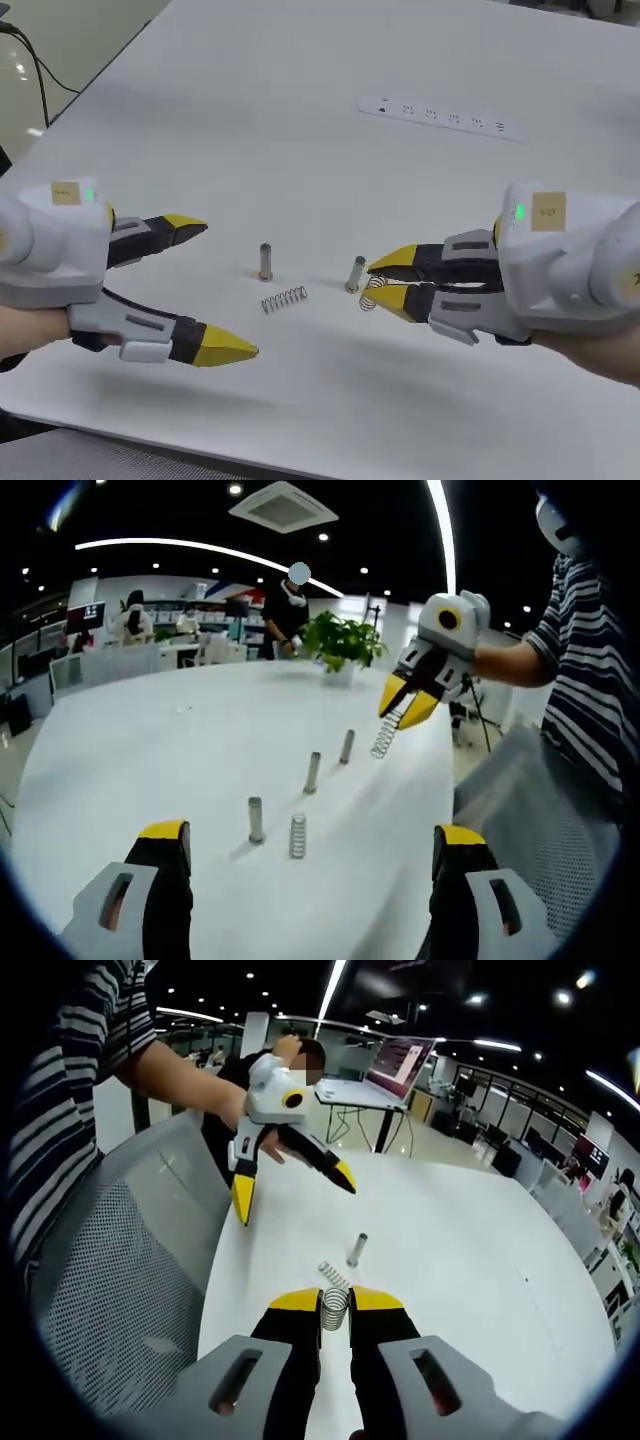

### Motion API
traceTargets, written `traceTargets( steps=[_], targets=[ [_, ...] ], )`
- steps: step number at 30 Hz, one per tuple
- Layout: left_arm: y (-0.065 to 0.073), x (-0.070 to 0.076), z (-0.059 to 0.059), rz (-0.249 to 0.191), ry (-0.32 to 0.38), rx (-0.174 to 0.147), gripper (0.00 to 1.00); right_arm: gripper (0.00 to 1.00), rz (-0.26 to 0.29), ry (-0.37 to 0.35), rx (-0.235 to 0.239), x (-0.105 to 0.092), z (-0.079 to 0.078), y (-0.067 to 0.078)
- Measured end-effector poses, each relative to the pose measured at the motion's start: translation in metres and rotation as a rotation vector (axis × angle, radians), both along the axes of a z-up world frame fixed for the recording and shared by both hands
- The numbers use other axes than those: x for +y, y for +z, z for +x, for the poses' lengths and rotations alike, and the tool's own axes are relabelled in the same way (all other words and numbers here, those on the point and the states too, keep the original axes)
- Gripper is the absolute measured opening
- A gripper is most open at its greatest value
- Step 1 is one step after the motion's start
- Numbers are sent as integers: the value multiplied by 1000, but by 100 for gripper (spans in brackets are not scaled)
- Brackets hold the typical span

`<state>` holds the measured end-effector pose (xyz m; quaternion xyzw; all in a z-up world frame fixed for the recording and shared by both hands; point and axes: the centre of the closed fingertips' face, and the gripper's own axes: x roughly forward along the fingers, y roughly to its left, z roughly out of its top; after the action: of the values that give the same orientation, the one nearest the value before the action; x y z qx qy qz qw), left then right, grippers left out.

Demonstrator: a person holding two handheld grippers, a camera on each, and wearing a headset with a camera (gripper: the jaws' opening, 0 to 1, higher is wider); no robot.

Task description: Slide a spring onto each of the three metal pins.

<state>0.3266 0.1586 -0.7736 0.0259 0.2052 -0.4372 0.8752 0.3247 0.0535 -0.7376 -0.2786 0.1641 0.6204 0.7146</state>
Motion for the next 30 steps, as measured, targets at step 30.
traceTargets(
  steps=[30],
  targets=[
    [-3, 13, 0, -1, 26, 10, 98, 7, 5, -125, 30, 7, 66, -2]
  ],
)
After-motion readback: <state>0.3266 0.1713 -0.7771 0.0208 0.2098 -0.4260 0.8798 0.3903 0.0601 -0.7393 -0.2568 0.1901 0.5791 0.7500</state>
